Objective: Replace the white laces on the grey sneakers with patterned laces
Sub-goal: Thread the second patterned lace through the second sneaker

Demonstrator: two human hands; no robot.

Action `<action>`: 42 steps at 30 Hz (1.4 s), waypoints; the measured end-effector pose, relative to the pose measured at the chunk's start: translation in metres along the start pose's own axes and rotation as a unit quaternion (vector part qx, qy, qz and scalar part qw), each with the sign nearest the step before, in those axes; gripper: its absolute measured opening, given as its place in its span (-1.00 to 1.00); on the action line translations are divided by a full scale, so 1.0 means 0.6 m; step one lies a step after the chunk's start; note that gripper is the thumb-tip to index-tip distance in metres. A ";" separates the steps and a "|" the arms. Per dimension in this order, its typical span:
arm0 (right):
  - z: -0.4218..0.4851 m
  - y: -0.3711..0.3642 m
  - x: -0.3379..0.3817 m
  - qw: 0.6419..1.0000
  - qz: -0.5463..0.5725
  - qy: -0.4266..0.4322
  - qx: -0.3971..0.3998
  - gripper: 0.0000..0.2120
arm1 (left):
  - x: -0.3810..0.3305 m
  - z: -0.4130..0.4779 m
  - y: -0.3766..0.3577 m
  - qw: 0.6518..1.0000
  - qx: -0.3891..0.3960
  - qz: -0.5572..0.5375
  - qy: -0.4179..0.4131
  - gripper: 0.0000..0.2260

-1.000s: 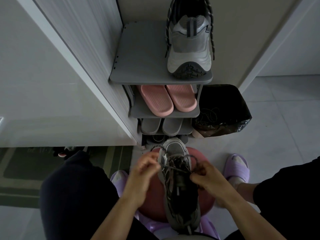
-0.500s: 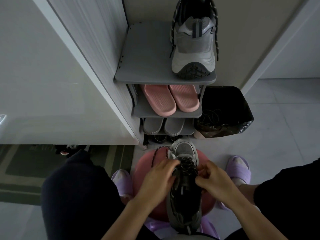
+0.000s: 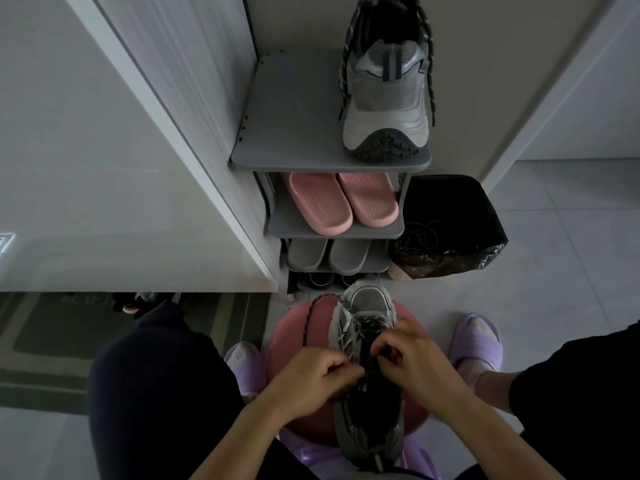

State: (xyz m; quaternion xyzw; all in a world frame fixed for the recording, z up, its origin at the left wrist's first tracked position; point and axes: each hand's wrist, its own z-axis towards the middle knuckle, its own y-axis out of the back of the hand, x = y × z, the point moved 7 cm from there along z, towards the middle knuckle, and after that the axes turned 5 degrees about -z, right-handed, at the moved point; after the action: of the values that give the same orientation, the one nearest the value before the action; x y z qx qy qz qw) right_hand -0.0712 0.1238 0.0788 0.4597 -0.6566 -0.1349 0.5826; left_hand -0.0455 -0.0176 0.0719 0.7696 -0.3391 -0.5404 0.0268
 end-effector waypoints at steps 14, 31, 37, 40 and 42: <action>0.007 0.003 -0.024 0.990 0.117 -0.077 0.007 -0.75 | -0.025 0.086 0.052 0.938 -0.138 0.287 -0.137 -0.91; 0.035 0.014 0.044 0.997 0.070 0.002 0.031 -0.76 | -0.059 0.039 0.100 0.941 -0.185 -0.281 0.035 -0.90; 0.059 0.016 0.055 0.989 0.143 -0.024 0.031 -0.80 | -0.063 0.049 0.098 0.913 -0.189 -0.361 0.020 -0.92; 0.063 0.024 0.044 0.986 0.161 -0.039 0.004 -0.77 | -0.032 0.043 0.076 0.944 -0.116 -0.303 0.055 -0.88; 0.064 0.028 0.041 0.987 0.156 -0.037 -0.012 -0.78 | -0.014 0.036 0.045 0.964 -0.034 -0.254 0.072 -0.87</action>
State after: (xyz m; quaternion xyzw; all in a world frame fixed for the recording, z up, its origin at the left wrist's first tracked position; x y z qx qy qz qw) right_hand -0.1106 0.1001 0.0957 0.3393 -0.7396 -0.0674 0.5773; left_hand -0.0790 -0.0267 0.0808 0.8658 -0.1109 -0.4840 -0.0615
